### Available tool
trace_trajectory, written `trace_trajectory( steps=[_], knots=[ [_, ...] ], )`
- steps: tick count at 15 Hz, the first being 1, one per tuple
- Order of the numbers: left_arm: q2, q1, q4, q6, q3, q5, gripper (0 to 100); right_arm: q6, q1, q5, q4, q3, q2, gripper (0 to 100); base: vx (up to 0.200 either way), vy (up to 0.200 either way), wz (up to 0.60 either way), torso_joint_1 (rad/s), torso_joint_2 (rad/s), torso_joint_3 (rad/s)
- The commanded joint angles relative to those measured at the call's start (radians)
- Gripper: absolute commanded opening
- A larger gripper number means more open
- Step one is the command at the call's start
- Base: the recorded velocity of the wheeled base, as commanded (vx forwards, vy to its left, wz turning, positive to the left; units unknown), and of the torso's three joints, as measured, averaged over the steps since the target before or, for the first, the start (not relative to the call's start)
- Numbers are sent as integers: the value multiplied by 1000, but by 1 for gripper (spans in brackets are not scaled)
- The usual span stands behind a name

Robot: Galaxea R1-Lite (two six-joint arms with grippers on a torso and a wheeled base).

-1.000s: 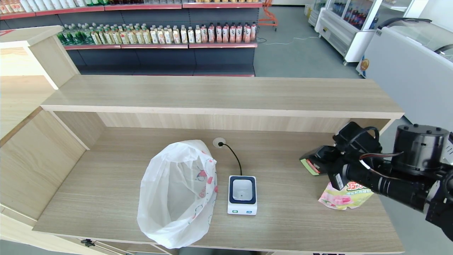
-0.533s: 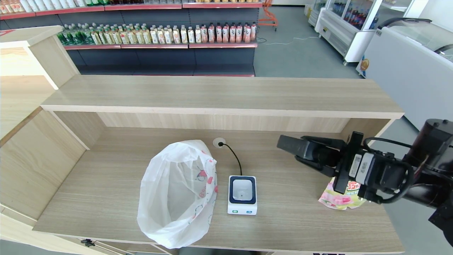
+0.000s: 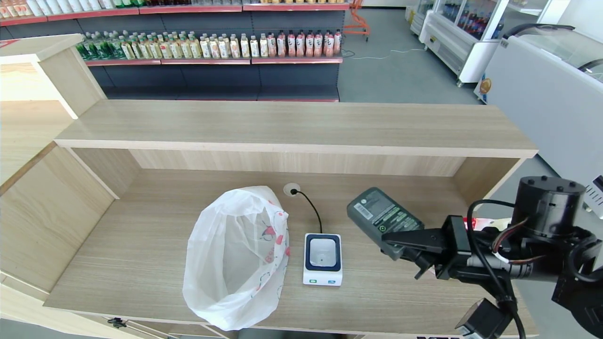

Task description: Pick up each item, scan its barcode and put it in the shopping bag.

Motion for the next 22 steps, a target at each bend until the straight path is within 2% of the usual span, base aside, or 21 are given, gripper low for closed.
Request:
trace_trajectory(
  steps=[1,5,7,12,22],
  knots=[
    [0,0,0,0,0,0,100,-89,35,15,47,-1,12,0,0,0,0,0,0,0],
    [0,0,0,0,0,0,100,-334,96,102,61,3,60,0,0,0,0,0,0,0],
    [0,0,0,0,0,0,100,-390,142,110,57,17,60,0,0,0,0,0,0,0],
    [0,0,0,0,0,0,100,-393,217,115,59,-15,64,0,0,0,0,0,0,0],
    [0,0,0,0,0,0,100,-388,216,118,59,-24,94,0,0,0,0,0,0,0]
  ],
)
